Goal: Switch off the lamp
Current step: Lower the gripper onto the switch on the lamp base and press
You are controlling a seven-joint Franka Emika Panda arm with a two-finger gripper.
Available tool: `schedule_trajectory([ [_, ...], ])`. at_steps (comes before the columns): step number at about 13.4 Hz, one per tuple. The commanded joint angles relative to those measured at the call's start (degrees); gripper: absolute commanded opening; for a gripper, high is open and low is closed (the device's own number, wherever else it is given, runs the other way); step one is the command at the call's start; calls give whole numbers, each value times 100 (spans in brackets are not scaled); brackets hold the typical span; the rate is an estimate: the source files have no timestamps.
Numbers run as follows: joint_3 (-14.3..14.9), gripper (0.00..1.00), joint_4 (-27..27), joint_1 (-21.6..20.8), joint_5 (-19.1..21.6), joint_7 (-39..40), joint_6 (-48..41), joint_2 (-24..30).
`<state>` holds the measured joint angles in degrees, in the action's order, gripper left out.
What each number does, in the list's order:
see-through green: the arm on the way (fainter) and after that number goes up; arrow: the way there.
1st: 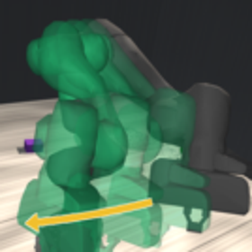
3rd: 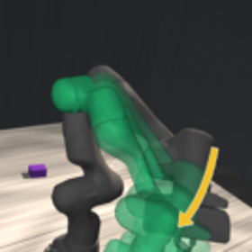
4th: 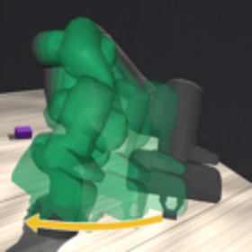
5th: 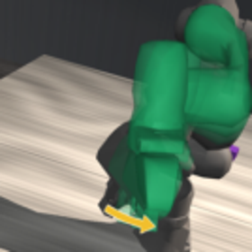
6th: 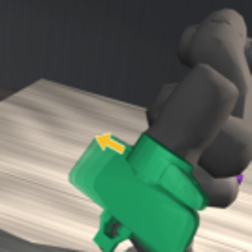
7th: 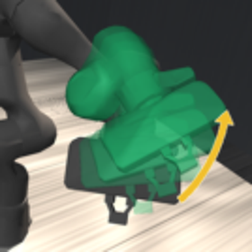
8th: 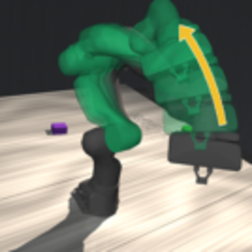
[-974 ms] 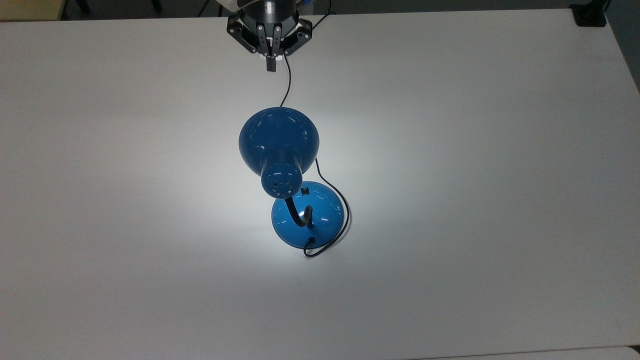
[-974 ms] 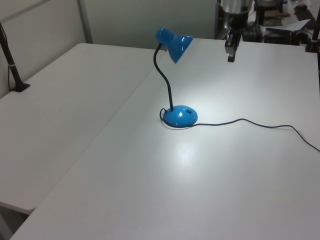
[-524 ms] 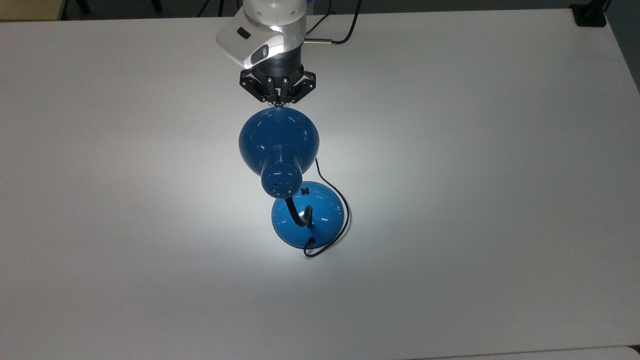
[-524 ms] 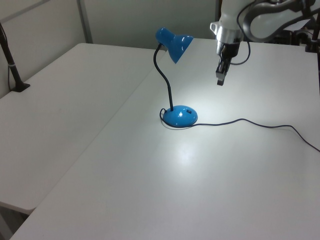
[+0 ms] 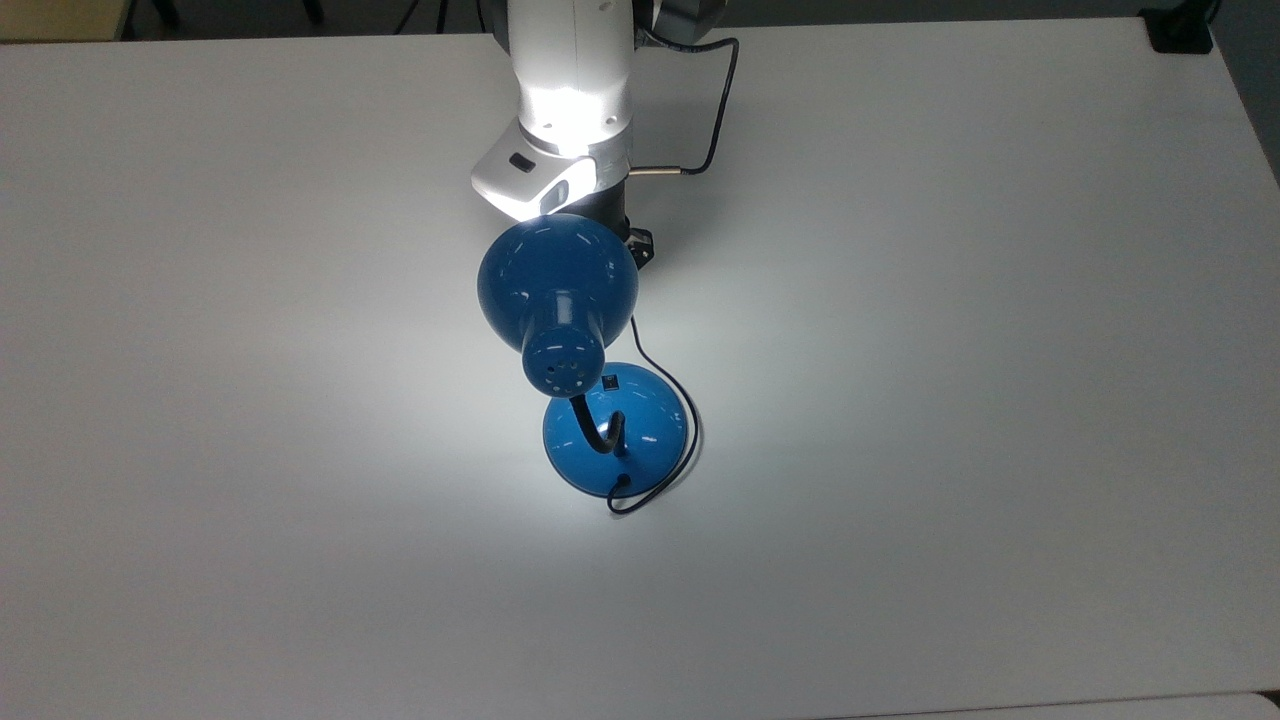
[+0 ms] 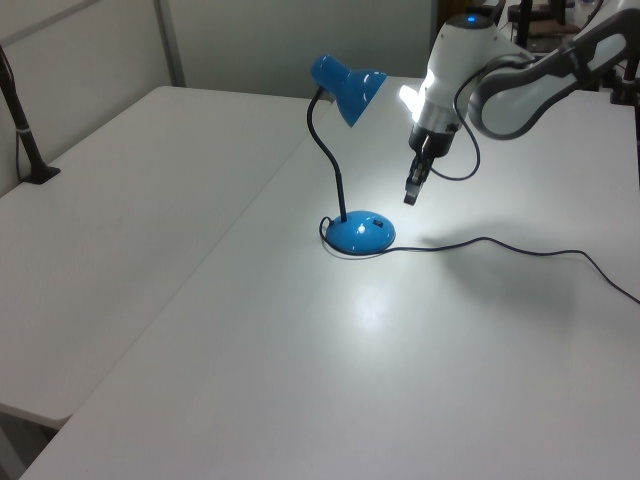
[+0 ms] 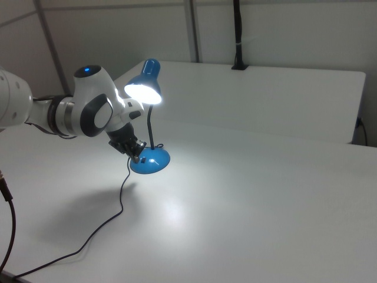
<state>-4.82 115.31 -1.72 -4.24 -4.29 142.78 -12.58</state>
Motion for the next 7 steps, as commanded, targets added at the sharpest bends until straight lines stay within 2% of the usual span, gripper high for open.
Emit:
schedule_trajectory([
  [1,16,0,80,-109,-77,420,618,-200],
  [3,16,0,71,-109,-173,473,1100,-376],
  [7,16,0,44,-100,-314,579,1524,-561],
])
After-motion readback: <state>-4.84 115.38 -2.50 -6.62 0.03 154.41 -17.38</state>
